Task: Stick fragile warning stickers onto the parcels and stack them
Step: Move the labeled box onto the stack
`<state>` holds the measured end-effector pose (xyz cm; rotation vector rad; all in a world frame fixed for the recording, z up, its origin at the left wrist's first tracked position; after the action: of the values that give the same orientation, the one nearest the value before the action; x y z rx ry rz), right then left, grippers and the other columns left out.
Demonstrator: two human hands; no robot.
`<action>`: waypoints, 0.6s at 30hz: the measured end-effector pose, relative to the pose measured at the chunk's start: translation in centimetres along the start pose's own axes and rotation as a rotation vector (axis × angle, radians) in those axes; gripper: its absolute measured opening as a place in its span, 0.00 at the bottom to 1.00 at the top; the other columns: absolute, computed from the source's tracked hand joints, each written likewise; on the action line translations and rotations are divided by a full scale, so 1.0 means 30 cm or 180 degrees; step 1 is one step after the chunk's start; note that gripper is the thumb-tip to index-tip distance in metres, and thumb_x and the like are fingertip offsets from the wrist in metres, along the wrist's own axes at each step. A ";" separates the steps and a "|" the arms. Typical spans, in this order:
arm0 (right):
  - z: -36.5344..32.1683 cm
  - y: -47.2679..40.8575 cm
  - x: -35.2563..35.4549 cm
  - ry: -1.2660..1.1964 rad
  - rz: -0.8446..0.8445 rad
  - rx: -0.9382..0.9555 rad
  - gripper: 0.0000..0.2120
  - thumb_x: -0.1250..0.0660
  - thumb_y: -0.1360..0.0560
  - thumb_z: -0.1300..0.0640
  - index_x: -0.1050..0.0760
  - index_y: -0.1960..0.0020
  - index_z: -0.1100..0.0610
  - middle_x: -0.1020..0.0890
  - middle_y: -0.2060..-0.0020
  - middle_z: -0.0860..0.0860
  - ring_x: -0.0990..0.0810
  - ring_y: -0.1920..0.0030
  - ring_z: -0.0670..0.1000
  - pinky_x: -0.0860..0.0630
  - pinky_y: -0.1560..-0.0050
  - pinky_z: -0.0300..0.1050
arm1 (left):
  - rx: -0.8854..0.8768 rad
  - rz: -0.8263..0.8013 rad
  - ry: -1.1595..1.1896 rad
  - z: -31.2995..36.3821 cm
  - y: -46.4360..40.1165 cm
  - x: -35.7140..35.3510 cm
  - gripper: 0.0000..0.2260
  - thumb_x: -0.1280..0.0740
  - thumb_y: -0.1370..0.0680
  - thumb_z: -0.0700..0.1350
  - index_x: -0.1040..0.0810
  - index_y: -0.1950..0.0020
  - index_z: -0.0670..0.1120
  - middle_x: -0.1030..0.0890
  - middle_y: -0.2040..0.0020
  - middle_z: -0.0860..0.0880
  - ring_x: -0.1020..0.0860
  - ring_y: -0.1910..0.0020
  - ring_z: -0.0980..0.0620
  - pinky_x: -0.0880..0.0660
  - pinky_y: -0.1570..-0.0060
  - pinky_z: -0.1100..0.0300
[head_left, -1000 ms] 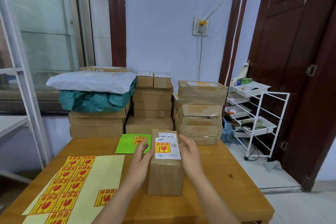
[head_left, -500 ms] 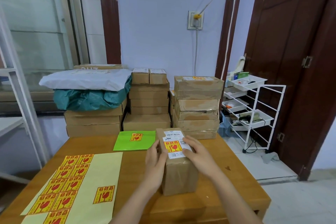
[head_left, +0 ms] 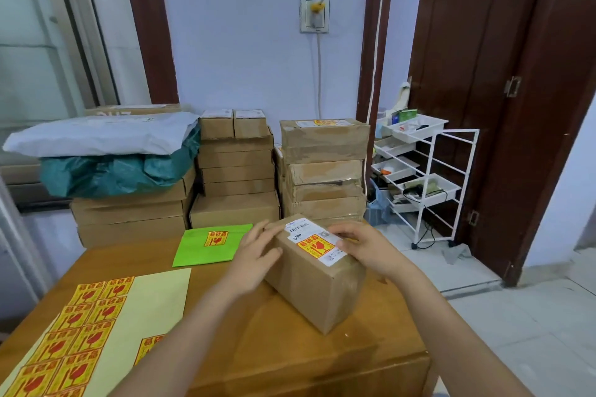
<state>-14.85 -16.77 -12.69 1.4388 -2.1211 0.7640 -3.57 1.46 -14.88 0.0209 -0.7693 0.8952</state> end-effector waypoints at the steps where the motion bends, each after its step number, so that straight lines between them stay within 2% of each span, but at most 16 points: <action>1: 0.004 -0.005 0.016 0.0152 0.0170 -0.0023 0.15 0.36 0.22 0.62 0.25 0.36 0.57 0.24 0.38 0.49 0.27 0.38 0.47 0.32 0.37 0.39 | -0.0039 -0.0001 -0.0001 0.000 0.003 -0.009 0.28 0.41 0.31 0.61 0.29 0.32 0.54 0.36 0.33 0.54 0.39 0.33 0.55 0.45 0.31 0.61; 2: 0.010 -0.010 0.033 0.0329 0.0371 -0.0041 0.15 0.36 0.22 0.62 0.25 0.36 0.57 0.24 0.39 0.50 0.26 0.38 0.48 0.31 0.37 0.40 | -0.0087 0.0040 -0.0034 0.001 0.005 -0.019 0.26 0.39 0.29 0.62 0.29 0.33 0.54 0.36 0.37 0.55 0.39 0.36 0.56 0.43 0.33 0.62; 4: 0.021 -0.011 0.054 0.0598 0.0666 -0.0089 0.15 0.35 0.23 0.61 0.24 0.36 0.57 0.24 0.39 0.51 0.26 0.38 0.50 0.30 0.37 0.44 | -0.0160 0.0228 -0.0142 0.000 0.000 -0.040 0.20 0.34 0.24 0.56 0.29 0.33 0.55 0.35 0.40 0.54 0.37 0.38 0.56 0.39 0.38 0.63; 6: 0.032 -0.003 0.058 0.0624 0.0812 -0.0145 0.15 0.36 0.23 0.60 0.24 0.36 0.57 0.25 0.40 0.51 0.27 0.39 0.52 0.29 0.38 0.46 | -0.0148 0.0410 -0.0205 0.006 -0.008 -0.064 0.18 0.32 0.24 0.51 0.27 0.34 0.53 0.34 0.41 0.52 0.34 0.39 0.55 0.37 0.44 0.65; 8: 0.045 0.011 0.059 0.0586 0.0984 -0.0189 0.15 0.37 0.22 0.59 0.25 0.36 0.57 0.27 0.39 0.51 0.27 0.39 0.54 0.29 0.40 0.48 | -0.0101 0.0514 -0.0240 0.019 -0.019 -0.092 0.19 0.30 0.25 0.50 0.26 0.36 0.52 0.34 0.42 0.52 0.32 0.40 0.54 0.35 0.47 0.64; 11: 0.079 0.030 0.066 0.0630 0.1303 -0.0366 0.18 0.38 0.22 0.57 0.29 0.33 0.57 0.31 0.33 0.52 0.34 0.33 0.55 0.33 0.36 0.47 | -0.0005 0.0660 -0.0331 0.044 -0.040 -0.123 0.19 0.29 0.26 0.51 0.26 0.37 0.51 0.32 0.41 0.52 0.30 0.41 0.53 0.30 0.48 0.60; 14: 0.114 0.034 0.056 0.0306 0.1383 -0.0537 0.18 0.41 0.20 0.58 0.33 0.31 0.56 0.28 0.36 0.53 0.30 0.37 0.53 0.31 0.45 0.45 | 0.0071 0.0686 -0.0339 0.072 -0.062 -0.149 0.18 0.29 0.26 0.52 0.26 0.38 0.50 0.31 0.38 0.53 0.28 0.42 0.53 0.29 0.51 0.59; 16: 0.126 0.032 0.048 0.0037 0.1373 -0.0511 0.18 0.44 0.19 0.58 0.34 0.30 0.54 0.27 0.36 0.52 0.28 0.41 0.50 0.33 0.50 0.41 | 0.0072 0.0683 -0.0349 0.087 -0.076 -0.163 0.18 0.30 0.26 0.52 0.26 0.38 0.50 0.29 0.37 0.54 0.27 0.41 0.53 0.28 0.51 0.59; 18: 0.133 0.024 0.049 -0.0179 0.1434 -0.0520 0.17 0.46 0.18 0.58 0.35 0.29 0.53 0.28 0.34 0.52 0.29 0.36 0.51 0.34 0.47 0.39 | 0.0099 0.0676 -0.0409 0.094 -0.089 -0.170 0.18 0.30 0.26 0.53 0.27 0.38 0.50 0.28 0.37 0.53 0.26 0.41 0.52 0.28 0.52 0.59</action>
<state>-16.31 -20.22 -14.82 0.9169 -2.5237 0.6898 -5.31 -4.72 -15.14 0.0247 -0.8888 1.1156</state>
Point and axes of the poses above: each hand's wrist, its own y-axis away from the middle knuckle, its own x-axis out of the back of the hand, z = x × y, the point moved 6 cm from there along -y, towards the middle knuckle
